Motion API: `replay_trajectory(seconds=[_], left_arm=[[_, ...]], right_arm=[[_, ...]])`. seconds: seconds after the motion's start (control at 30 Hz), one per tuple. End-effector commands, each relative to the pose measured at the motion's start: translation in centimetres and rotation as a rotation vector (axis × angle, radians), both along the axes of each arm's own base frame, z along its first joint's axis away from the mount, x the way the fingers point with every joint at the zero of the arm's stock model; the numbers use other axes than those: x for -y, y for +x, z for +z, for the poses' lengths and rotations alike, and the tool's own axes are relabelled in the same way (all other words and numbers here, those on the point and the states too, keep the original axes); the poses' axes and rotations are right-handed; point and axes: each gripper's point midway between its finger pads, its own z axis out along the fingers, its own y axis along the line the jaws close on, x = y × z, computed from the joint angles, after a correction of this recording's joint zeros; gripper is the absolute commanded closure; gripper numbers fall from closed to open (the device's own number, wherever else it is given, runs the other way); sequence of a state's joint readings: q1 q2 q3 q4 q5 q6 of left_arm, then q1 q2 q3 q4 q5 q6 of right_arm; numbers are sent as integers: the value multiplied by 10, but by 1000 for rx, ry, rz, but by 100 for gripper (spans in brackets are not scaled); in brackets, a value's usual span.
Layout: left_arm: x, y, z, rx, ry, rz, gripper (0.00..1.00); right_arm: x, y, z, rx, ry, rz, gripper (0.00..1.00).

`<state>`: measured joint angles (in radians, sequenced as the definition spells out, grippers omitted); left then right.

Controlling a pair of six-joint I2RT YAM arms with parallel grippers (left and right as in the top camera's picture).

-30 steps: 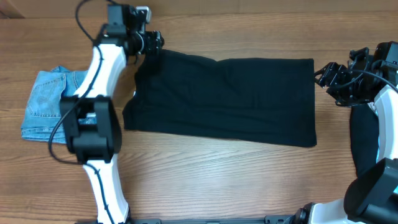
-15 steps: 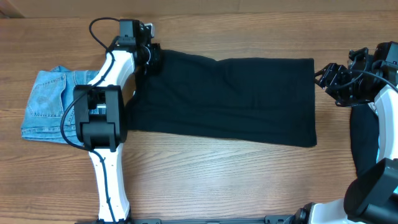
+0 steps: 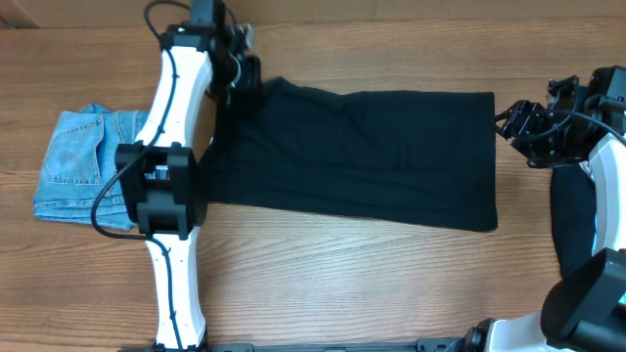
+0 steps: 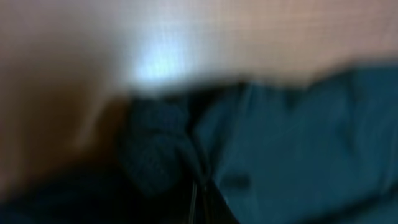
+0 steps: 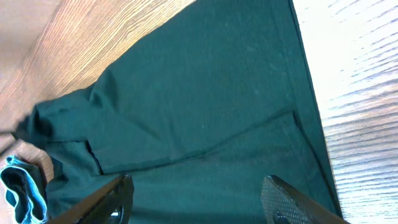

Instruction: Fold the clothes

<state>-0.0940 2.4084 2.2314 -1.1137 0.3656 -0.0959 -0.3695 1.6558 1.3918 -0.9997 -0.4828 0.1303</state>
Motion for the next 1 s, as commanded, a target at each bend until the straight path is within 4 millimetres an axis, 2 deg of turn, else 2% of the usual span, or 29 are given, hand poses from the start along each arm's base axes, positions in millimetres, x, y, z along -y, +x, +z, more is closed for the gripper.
replay_trajectory(seconds=[0.0,0.1,0.17,0.23,0.27,0.37,0.4,0.43,0.47,0.5,0.6,0.67,0.8,0.83,0.9,0.93,0.97], left_arm=[[14,-40,-2,-131,53,-70,96],[5,-80,-10,-286,172,-88,96],[-1,-100,-13,-358,240,-104,95],[-4,-107,-12,-387,269,-107,77],[-4,-106,-11,-382,268,-107,75],[-7,-86,1,-294,265,-90,65],[-7,-72,7,-237,257,-79,54],[-7,-56,13,-170,248,-75,48],[-6,-32,18,-64,239,-80,40],[-6,-19,21,-10,233,-75,36],[0,16,14,117,214,-59,34],[4,23,0,121,203,-65,34],[15,4,-49,-19,146,-100,39],[16,2,-55,-37,140,-103,40],[19,-2,-61,-58,124,-111,47],[19,-3,-63,-64,125,-112,54],[19,-3,-63,-65,125,-112,73]], right_arm=[[-2,1,6,20,-6,12,30],[-2,1,6,20,-6,12,30],[-2,1,6,20,-6,12,30],[-2,1,6,20,-7,12,30],[-2,1,6,20,-7,12,30],[2,1,5,13,-29,3,30],[2,0,5,13,-29,3,30],[2,0,5,12,-29,3,30],[2,0,5,13,-29,3,30],[2,0,5,13,-29,3,30],[2,0,5,12,-29,3,30],[2,0,5,12,-29,3,30],[2,0,4,12,-29,3,30],[2,0,4,12,-29,3,30],[2,0,4,12,-29,3,30],[2,0,4,12,-29,3,30],[2,0,4,12,-29,3,30]])
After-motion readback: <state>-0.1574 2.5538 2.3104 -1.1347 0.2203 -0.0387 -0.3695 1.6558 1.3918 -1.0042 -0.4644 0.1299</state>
